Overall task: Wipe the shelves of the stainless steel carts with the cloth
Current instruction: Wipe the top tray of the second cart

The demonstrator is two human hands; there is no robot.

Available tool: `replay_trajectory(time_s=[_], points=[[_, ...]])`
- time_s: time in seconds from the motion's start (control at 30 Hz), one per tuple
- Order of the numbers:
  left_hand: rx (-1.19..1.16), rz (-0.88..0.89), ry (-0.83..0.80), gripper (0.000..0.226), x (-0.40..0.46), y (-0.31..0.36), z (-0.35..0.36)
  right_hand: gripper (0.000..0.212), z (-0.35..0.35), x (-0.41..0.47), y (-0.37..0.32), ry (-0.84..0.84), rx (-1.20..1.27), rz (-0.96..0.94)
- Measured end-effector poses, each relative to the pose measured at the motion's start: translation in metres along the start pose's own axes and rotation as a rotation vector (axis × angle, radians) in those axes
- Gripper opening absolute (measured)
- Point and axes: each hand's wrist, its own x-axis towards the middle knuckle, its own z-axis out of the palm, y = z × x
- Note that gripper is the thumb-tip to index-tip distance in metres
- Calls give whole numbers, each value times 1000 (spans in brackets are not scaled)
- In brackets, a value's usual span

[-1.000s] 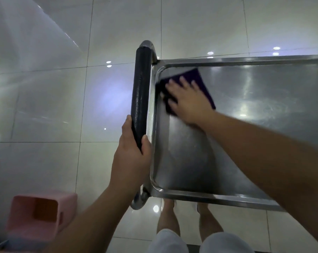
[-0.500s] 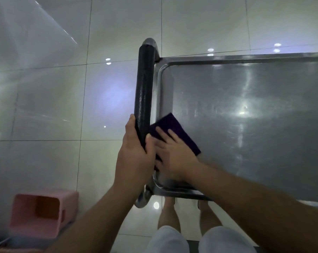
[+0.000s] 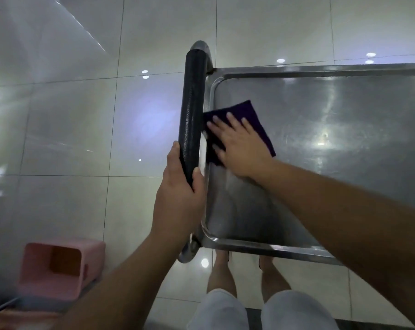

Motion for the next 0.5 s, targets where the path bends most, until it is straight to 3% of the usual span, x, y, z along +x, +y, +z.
replay_trajectory(time_s=[0.1, 0.17, 0.37, 0.5], points=[[-6, -5, 6, 61, 0, 2, -1, 66, -35, 65, 30, -5, 97, 264], [-1, -7, 17, 60, -1, 3, -2, 67, -38, 74, 29, -34, 98, 296], [33, -13, 45, 61, 0, 4, -2, 76, 9, -45, -40, -49, 91, 6], [70, 14, 52, 58, -1, 4, 1, 68, 60, -162, -70, -143, 83, -182]])
